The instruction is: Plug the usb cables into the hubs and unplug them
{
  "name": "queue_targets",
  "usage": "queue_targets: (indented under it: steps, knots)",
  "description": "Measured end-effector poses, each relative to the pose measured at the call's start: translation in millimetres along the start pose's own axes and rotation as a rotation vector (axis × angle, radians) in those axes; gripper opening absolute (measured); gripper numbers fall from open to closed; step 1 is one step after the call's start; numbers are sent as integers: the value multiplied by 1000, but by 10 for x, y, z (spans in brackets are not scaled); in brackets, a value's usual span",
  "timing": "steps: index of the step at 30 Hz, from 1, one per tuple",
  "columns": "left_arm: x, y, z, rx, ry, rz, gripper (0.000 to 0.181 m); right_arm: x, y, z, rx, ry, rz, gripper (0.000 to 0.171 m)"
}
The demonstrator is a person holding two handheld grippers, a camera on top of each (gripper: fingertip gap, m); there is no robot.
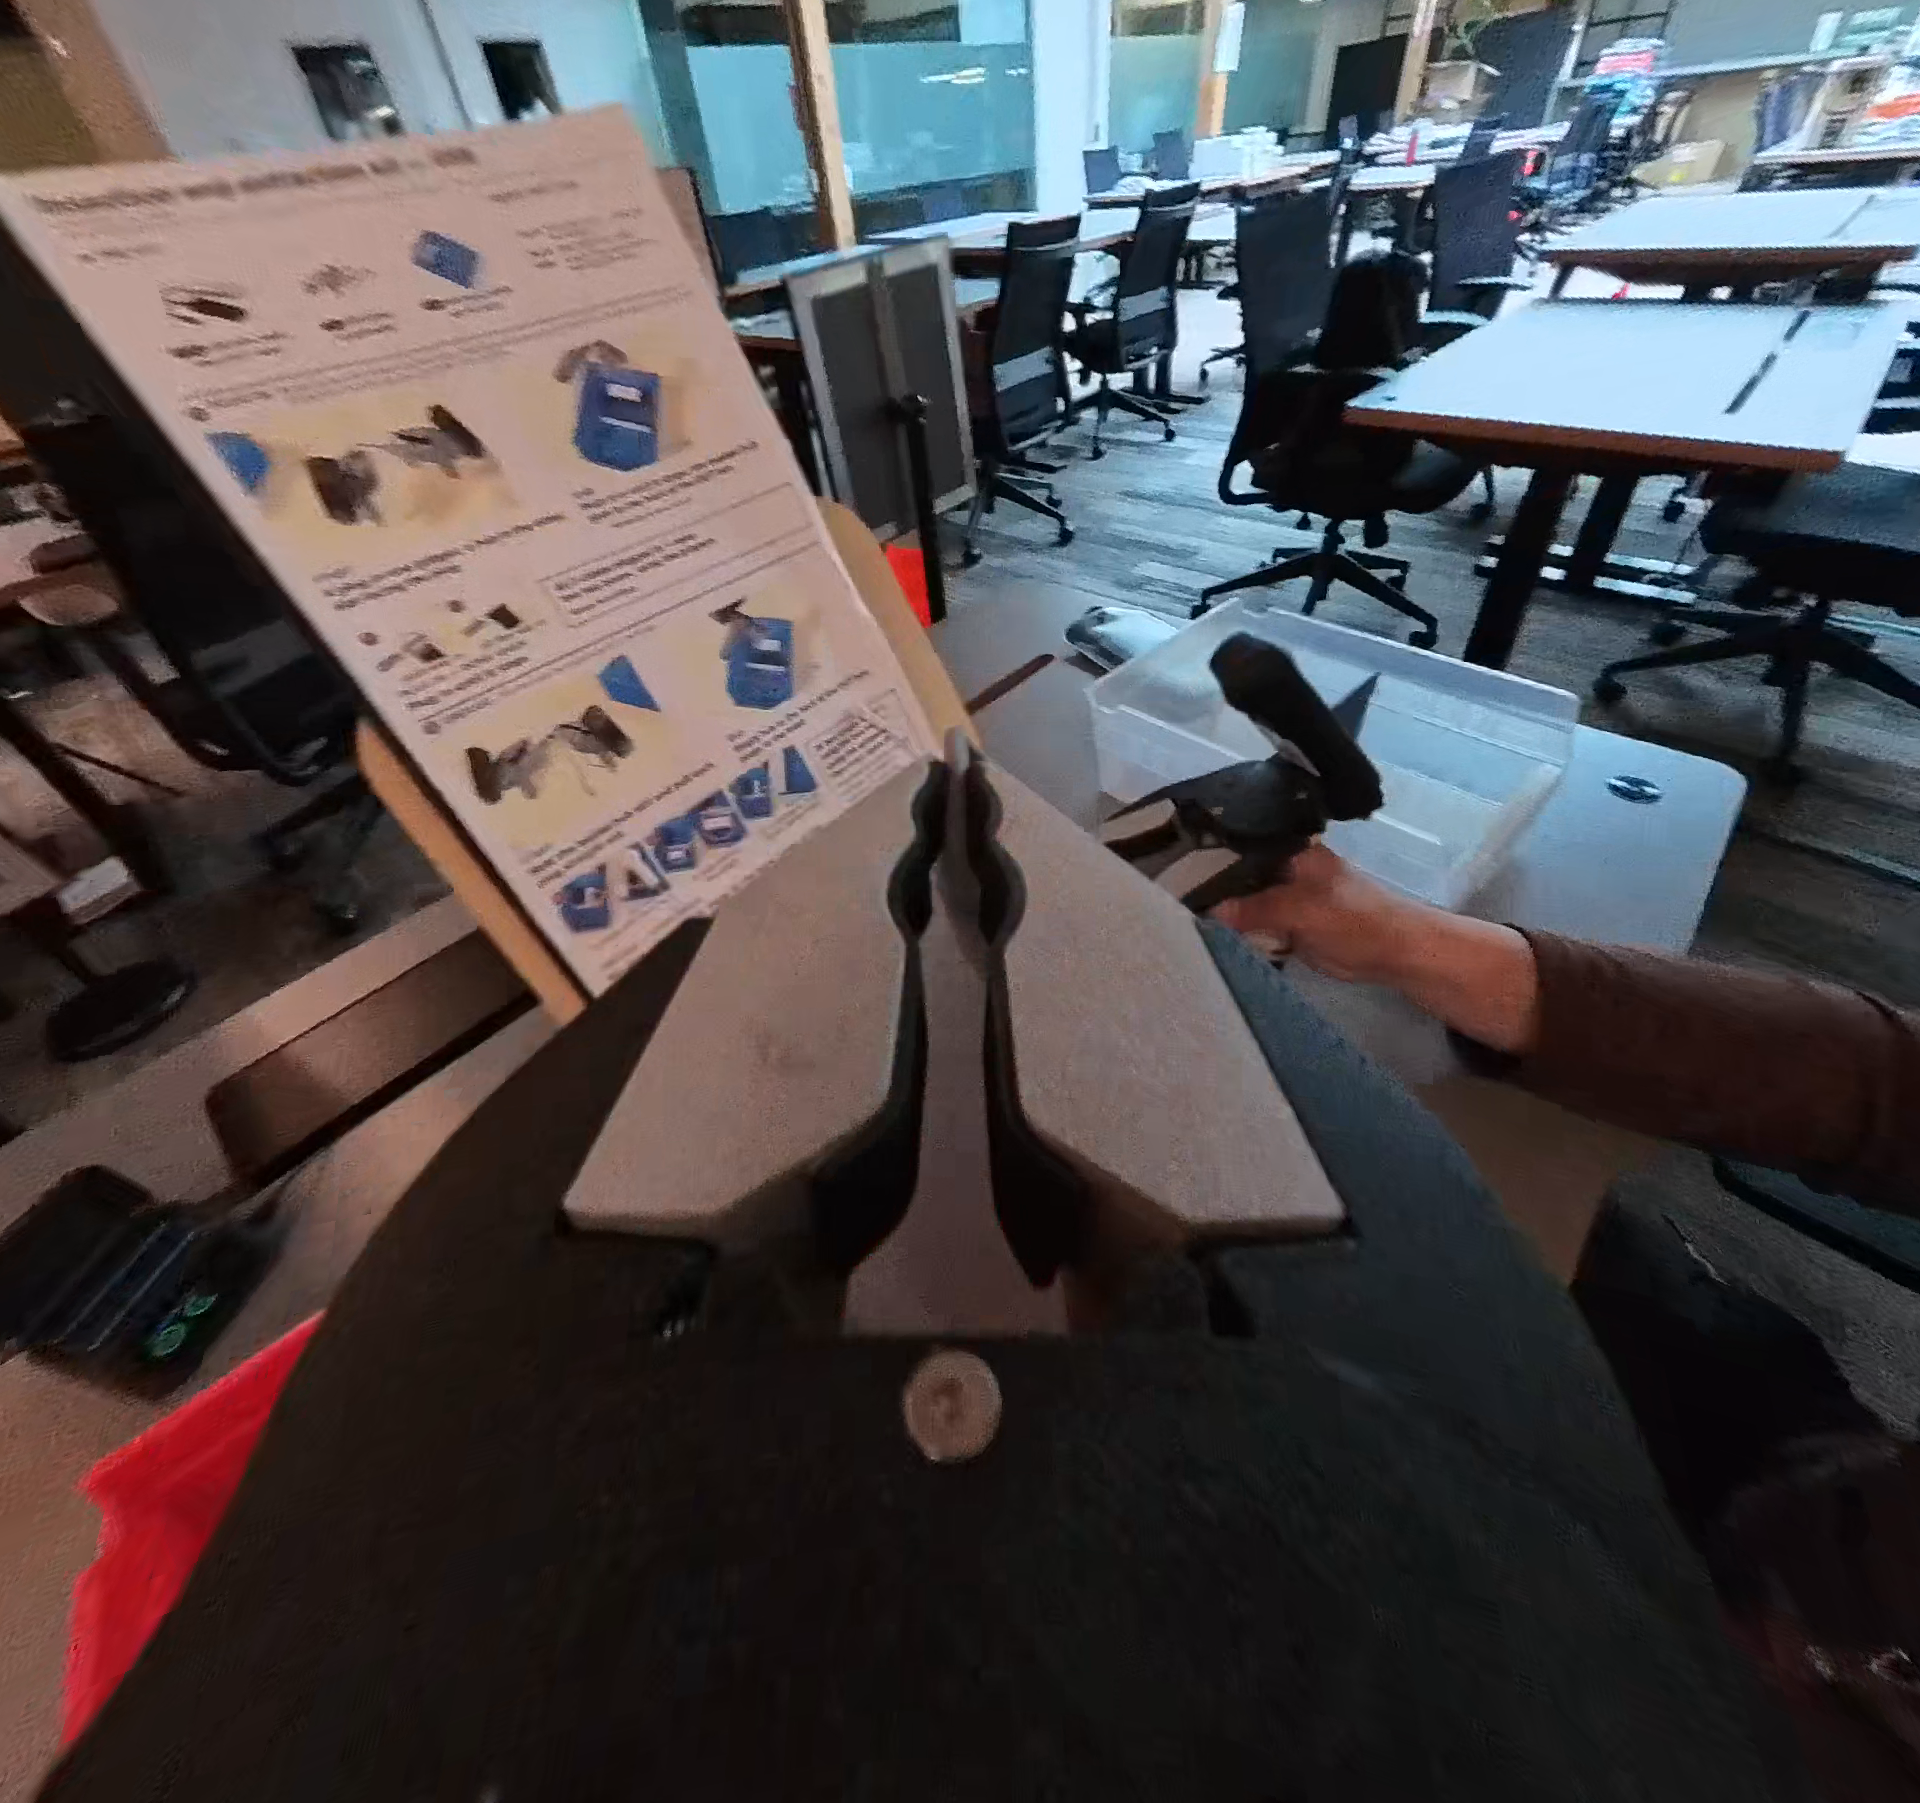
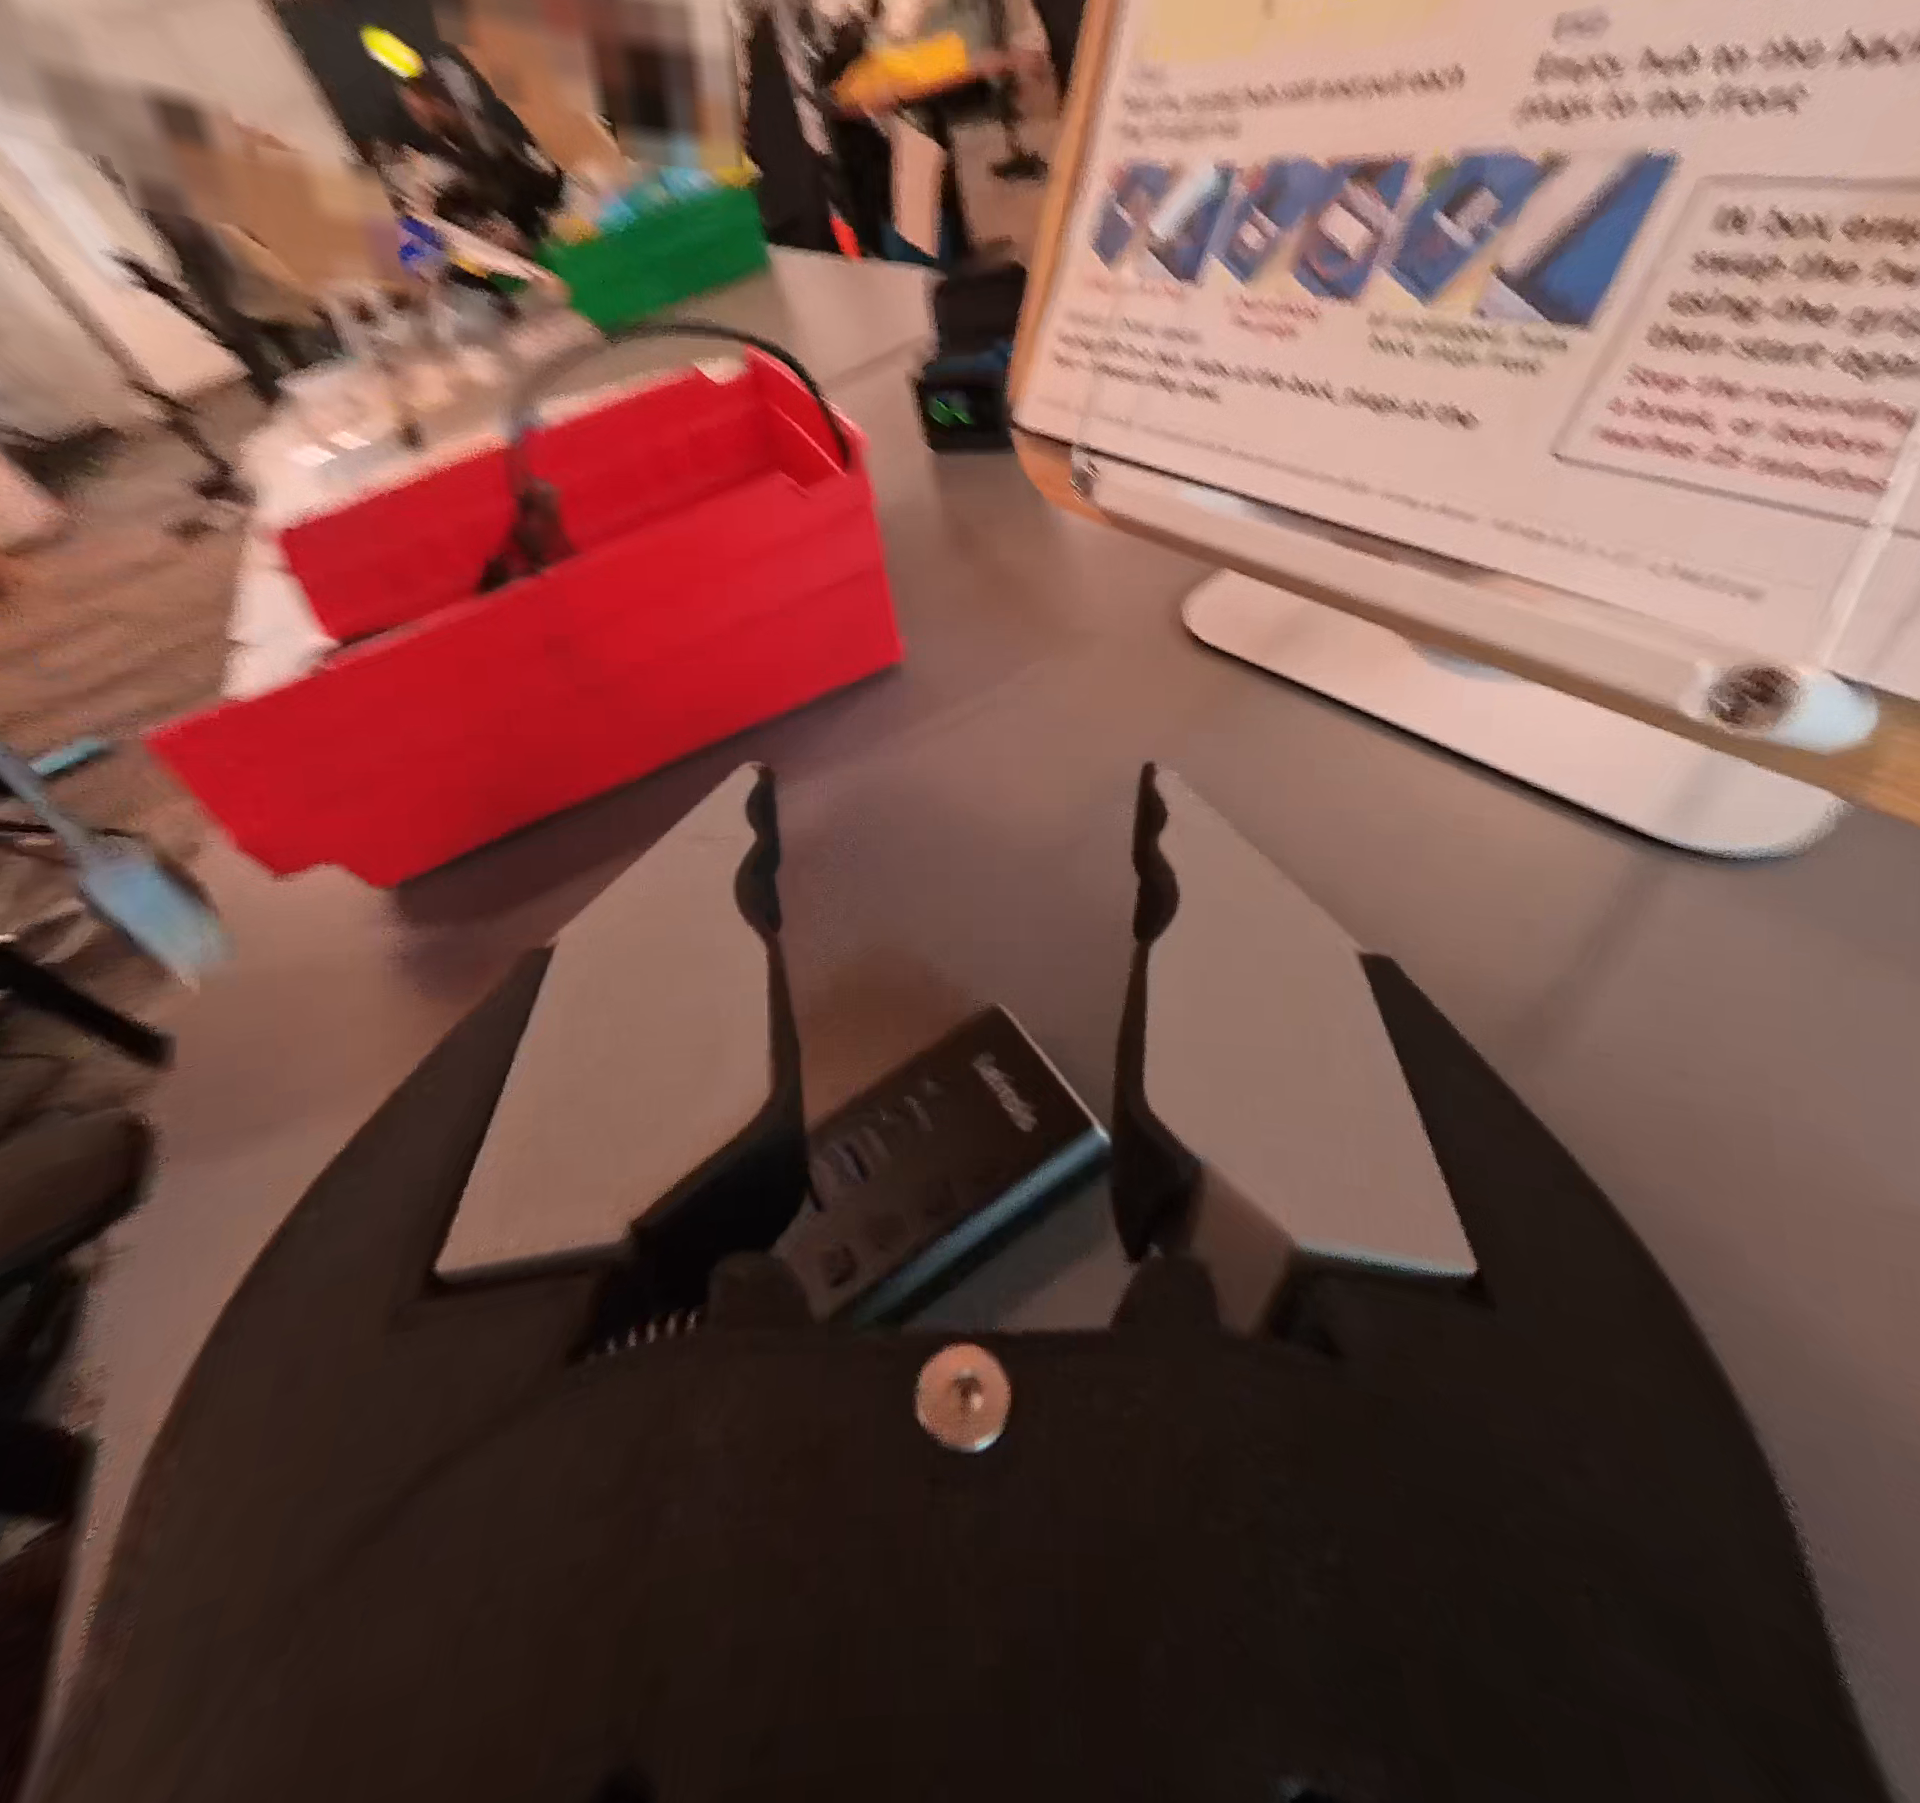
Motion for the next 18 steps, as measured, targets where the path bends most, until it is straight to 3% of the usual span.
queue_targets:
  steps: [4, 9, 12, 16, 17, 18]
  knots:
    - [297, -431, 121, -24, -9, 108, 2, -259, 154, -200, 137, -7, -285, 73]
    - [509, -965, 304, -60, 29, 218, 2, -575, 266, -243, 154, -41, -659, 73]
    - [702, -1211, 407, -66, 75, 352, 1, -461, 142, -181, 109, -48, -510, 71]
    - [887, -1432, 480, -73, 56, 412, 1, -291, 95, -158, 103, -35, -330, 80]
    - [908, -1475, 483, -72, 54, 416, 1, -250, 97, -155, 103, -18, -286, 76]
    - [913, -1518, 488, -73, 54, 414, 1, -238, 117, -155, 105, 9, -271, 55]
Point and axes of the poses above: each gripper's, where its closed fingertips meet, y back along the fingers, z out of its underside, x = y × z across the jaws, the point moved 7 cm from there along y, back along the fingers
